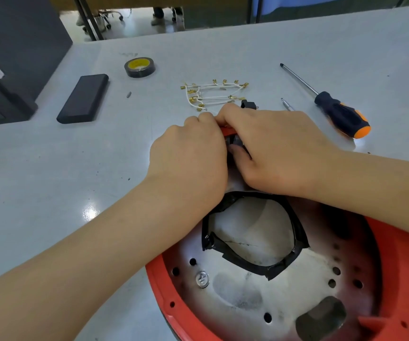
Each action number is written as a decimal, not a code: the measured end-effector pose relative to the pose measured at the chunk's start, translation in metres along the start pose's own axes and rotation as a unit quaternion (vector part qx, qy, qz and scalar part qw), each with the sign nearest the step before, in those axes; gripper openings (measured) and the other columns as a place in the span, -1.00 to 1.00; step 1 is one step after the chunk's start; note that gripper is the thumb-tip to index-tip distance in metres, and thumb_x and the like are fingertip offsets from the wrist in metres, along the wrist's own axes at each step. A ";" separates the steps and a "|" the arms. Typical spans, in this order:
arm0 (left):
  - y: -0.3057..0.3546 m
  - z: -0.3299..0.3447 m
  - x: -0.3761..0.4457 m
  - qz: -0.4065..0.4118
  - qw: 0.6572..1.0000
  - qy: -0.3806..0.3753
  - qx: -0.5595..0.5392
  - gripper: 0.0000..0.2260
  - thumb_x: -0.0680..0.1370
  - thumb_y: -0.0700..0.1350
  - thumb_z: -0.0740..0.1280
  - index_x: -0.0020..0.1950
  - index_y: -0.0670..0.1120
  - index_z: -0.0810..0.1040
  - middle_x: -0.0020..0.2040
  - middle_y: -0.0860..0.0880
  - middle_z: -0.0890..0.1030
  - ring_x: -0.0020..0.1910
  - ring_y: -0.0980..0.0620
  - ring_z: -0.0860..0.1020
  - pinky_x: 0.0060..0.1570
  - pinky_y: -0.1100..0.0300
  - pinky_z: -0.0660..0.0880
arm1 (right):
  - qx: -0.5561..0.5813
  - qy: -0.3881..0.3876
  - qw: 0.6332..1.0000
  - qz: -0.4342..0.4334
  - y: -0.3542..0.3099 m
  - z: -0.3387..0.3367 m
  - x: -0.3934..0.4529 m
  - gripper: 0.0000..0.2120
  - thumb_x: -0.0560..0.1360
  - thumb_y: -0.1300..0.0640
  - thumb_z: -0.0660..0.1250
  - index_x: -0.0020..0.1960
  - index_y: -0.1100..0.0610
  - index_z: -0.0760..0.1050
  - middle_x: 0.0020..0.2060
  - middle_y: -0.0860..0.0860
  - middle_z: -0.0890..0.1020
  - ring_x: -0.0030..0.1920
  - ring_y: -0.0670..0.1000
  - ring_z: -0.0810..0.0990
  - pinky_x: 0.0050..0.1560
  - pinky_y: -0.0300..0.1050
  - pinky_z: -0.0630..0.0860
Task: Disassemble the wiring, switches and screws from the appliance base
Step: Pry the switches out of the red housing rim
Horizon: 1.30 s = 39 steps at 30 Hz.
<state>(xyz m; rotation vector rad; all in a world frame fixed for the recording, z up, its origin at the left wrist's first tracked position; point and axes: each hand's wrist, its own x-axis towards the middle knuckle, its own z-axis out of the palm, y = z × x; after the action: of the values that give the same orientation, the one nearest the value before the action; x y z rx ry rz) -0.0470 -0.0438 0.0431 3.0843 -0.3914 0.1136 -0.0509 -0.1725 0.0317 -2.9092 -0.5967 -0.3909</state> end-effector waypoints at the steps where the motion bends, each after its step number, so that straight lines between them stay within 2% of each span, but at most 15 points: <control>1: 0.000 0.000 0.000 -0.001 1.000 0.001 0.003 -0.79 0.51 -0.17 0.20 0.12 -0.11 0.27 -0.05 -0.05 0.33 -0.37 0.00 0.12 -0.46 0.22 0.06 | -0.006 0.002 1.000 0.002 0.000 0.000 0.000 -0.71 0.48 0.11 0.20 0.20 0.01 0.33 -0.20 -0.10 0.49 -0.16 0.13 0.56 -0.31 -0.05 0.34; 3: 0.001 0.000 0.000 0.001 1.000 0.002 0.015 -0.77 0.52 -0.17 0.19 0.16 -0.13 0.28 0.06 -0.09 0.43 -0.33 -0.02 0.17 -0.46 0.21 0.07 | -0.015 0.007 1.000 0.007 -0.001 0.001 0.001 -0.72 0.48 0.11 0.20 0.19 0.02 0.33 -0.24 -0.11 0.42 -0.19 0.14 0.54 -0.35 -0.07 0.26; 5: 0.003 0.001 0.002 0.002 1.000 0.009 0.028 -0.76 0.53 -0.17 0.19 0.18 -0.14 0.29 0.12 -0.10 0.46 -0.25 -0.06 0.35 -0.43 0.19 0.13 | -0.023 0.017 0.999 0.015 -0.002 0.002 0.003 -0.73 0.48 0.12 0.18 0.18 0.03 0.34 -0.28 -0.10 0.41 -0.21 0.16 0.53 -0.40 -0.08 0.19; 8: 0.005 0.004 0.004 0.004 0.999 0.007 0.045 -0.71 0.53 -0.18 0.20 0.23 -0.18 0.29 0.15 -0.12 0.48 0.00 -0.14 0.49 -0.33 0.16 0.19 | -0.030 0.016 0.999 0.010 -0.001 0.006 0.006 -0.76 0.50 0.13 0.15 0.16 0.06 0.33 -0.21 -0.06 0.53 -0.23 0.17 0.52 -0.40 -0.09 0.18; 10: 0.000 0.005 0.006 0.018 0.999 0.013 0.043 -0.74 0.52 -0.19 0.20 0.20 -0.18 0.30 0.13 -0.12 0.49 -0.06 -0.14 0.48 -0.33 0.17 0.16 | -0.010 0.011 1.000 -0.005 0.002 0.007 0.008 -0.74 0.49 0.12 0.16 0.18 0.05 0.33 -0.12 -0.05 0.58 -0.19 0.14 0.55 -0.38 -0.07 0.25; 12: -0.006 0.003 0.004 0.027 0.999 0.021 0.016 -0.84 0.52 -0.20 0.17 0.08 -0.13 0.28 0.08 -0.13 0.51 -0.25 -0.07 0.35 -0.39 0.16 0.10 | 0.018 0.005 1.000 -0.004 0.005 0.005 0.009 -0.70 0.47 0.11 0.16 0.21 0.02 0.34 -0.07 -0.06 0.60 -0.14 0.13 0.57 -0.32 -0.05 0.35; 14: -0.009 0.002 0.003 0.019 0.999 0.028 -0.021 -0.86 0.51 -0.21 0.15 -0.03 -0.09 0.19 0.02 -0.12 0.52 -0.32 -0.02 0.24 -0.42 0.14 0.07 | 0.039 0.004 0.999 0.000 0.005 0.003 0.007 -0.69 0.47 0.10 0.16 0.22 -0.01 0.34 -0.07 -0.08 0.60 -0.13 0.12 0.57 -0.25 -0.02 0.43; 19: -0.009 0.003 0.001 0.004 0.998 0.021 -0.054 -0.84 0.52 -0.21 0.17 -0.04 -0.06 0.18 0.02 -0.10 0.53 -0.25 -0.07 0.38 -0.46 0.17 0.07 | 0.068 -0.001 0.998 0.001 0.005 -0.001 0.006 -0.68 0.48 0.08 0.16 0.24 -0.05 0.33 0.00 -0.07 0.60 -0.07 0.10 0.57 -0.15 0.02 0.47; 21: -0.010 0.006 0.002 -0.003 0.997 0.019 -0.068 -0.85 0.52 -0.21 0.18 -0.03 -0.05 0.20 0.01 -0.10 0.54 -0.26 -0.06 0.34 -0.47 0.20 0.06 | 0.083 -0.012 0.996 0.011 0.005 -0.001 0.006 -0.66 0.47 0.06 0.16 0.25 -0.09 0.33 -0.06 -0.12 0.60 -0.09 0.06 0.57 -0.20 -0.04 0.43; 24: -0.011 0.007 0.003 -0.012 0.995 0.015 -0.098 -0.86 0.52 -0.20 0.17 0.07 -0.09 0.33 0.00 -0.12 0.56 -0.26 -0.08 0.33 -0.44 0.18 0.13 | 0.115 -0.043 0.990 0.065 0.003 -0.005 0.006 -0.65 0.41 -0.07 0.13 0.20 -0.18 0.34 -0.31 -0.21 0.50 -0.20 -0.04 0.49 -0.33 -0.18 0.29; 26: -0.012 0.007 0.004 -0.019 0.992 0.017 -0.125 -0.74 0.53 -0.19 0.17 0.22 -0.08 0.37 0.04 -0.13 0.58 -0.17 -0.15 0.45 -0.29 0.13 0.27 | 0.156 -0.077 0.979 0.106 0.004 -0.010 0.008 -0.69 0.38 -0.16 0.13 0.12 -0.24 0.35 -0.25 -0.23 0.55 -0.15 -0.07 0.51 -0.25 -0.23 0.35; 29: -0.014 0.009 0.003 -0.025 0.985 0.029 -0.166 -0.56 0.52 -0.19 0.18 0.41 -0.05 0.25 0.12 -0.13 0.59 0.07 -0.21 0.53 -0.15 0.11 0.33 | 0.251 -0.142 0.947 0.143 0.007 -0.018 0.017 -0.73 0.41 -0.21 0.26 0.07 -0.19 0.39 -0.17 -0.22 0.59 -0.09 -0.12 0.57 -0.03 -0.13 0.45; 32: -0.014 0.010 0.003 -0.022 0.984 0.039 -0.175 -0.43 0.50 -0.22 0.19 0.49 -0.04 0.11 0.06 -0.11 0.61 -0.05 -0.16 0.52 -0.20 0.11 0.31 | 0.282 -0.169 0.928 0.175 0.008 -0.023 0.029 -0.70 0.48 -0.20 0.27 0.05 -0.02 0.52 -0.13 -0.12 0.61 -0.18 -0.15 0.53 -0.17 -0.21 0.42; 35: -0.012 0.009 0.002 -0.018 0.987 0.036 -0.153 -0.38 0.51 -0.21 0.19 0.53 -0.02 0.02 0.00 -0.13 0.59 -0.17 -0.13 0.45 -0.27 0.11 0.28 | 0.299 -0.180 0.914 0.208 0.010 -0.024 0.039 -0.65 0.47 -0.13 0.35 0.04 0.13 0.61 -0.05 0.03 0.68 -0.02 0.02 0.63 0.02 -0.11 0.52; 39: -0.017 0.011 0.003 -0.009 0.987 0.030 -0.160 -0.36 0.54 -0.21 0.20 0.54 -0.02 -0.04 -0.04 -0.12 0.57 -0.19 -0.11 0.42 -0.27 0.12 0.28 | 0.378 -0.197 0.870 0.248 0.009 -0.025 0.046 -0.67 0.39 -0.01 0.48 0.05 0.18 0.63 -0.04 0.10 0.70 0.01 0.12 0.67 0.14 0.04 0.57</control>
<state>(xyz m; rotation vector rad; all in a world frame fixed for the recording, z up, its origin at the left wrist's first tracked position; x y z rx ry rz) -0.0392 -0.0284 0.0320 2.7597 -0.3409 0.1280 -0.0121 -0.1692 0.0678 -2.2280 0.0106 0.4271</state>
